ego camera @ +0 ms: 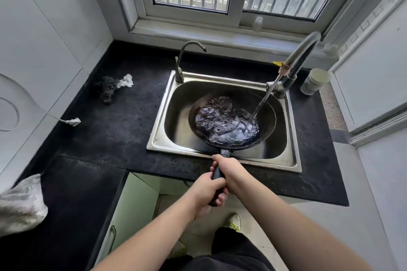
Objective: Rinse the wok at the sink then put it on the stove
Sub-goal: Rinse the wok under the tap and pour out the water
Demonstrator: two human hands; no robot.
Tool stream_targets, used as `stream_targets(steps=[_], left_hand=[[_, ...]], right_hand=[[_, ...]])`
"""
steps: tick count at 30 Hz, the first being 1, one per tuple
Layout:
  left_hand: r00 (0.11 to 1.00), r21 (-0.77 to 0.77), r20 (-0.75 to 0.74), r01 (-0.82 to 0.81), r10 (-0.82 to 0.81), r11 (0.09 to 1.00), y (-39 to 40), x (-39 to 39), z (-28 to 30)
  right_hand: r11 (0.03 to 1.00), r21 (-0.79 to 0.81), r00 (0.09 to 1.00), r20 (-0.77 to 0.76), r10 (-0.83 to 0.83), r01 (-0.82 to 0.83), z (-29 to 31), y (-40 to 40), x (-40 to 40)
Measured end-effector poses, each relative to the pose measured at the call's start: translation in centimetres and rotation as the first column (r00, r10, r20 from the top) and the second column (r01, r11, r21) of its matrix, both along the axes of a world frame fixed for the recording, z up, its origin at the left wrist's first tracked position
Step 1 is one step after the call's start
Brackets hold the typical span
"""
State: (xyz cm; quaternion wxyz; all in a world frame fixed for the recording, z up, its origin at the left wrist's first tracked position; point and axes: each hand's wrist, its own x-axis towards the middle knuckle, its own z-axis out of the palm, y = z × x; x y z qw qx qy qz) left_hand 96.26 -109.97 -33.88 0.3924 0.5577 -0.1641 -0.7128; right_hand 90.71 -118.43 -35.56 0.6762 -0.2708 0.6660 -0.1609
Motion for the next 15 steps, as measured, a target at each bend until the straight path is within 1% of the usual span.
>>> stream_targets(steps=[2, 6, 8, 12, 15], left_hand=[[1.000, 0.001, 0.023, -0.006, 0.006, 1.000, -0.5, 0.2, 0.4], [0.996, 0.017, 0.086, -0.008, 0.007, 1.000, -1.5, 0.7, 1.1], [0.990, 0.028, 0.144, 0.004, -0.008, 1.000, -1.5, 0.9, 1.0], [0.952, 0.011, 0.295, 0.080, -0.080, 0.997, -0.4, 1.4, 0.2], [0.914, -0.021, 0.392, 0.127, -0.109, 0.992, 0.8, 1.7, -0.6]], right_hand=[[0.999, 0.044, 0.999, 0.041, 0.007, -0.008, 0.4, -0.4, 0.1], [0.991, 0.127, 0.984, 0.169, -0.058, 0.037, 0.8, -1.1, 0.8], [0.987, 0.150, 0.973, 0.216, -0.083, 0.051, 0.4, -1.1, 1.0], [0.971, 0.234, 0.916, 0.375, -0.139, 0.052, -0.4, -0.2, 1.2], [0.976, 0.216, 0.907, 0.403, -0.122, 0.035, -1.2, 0.6, 1.5]])
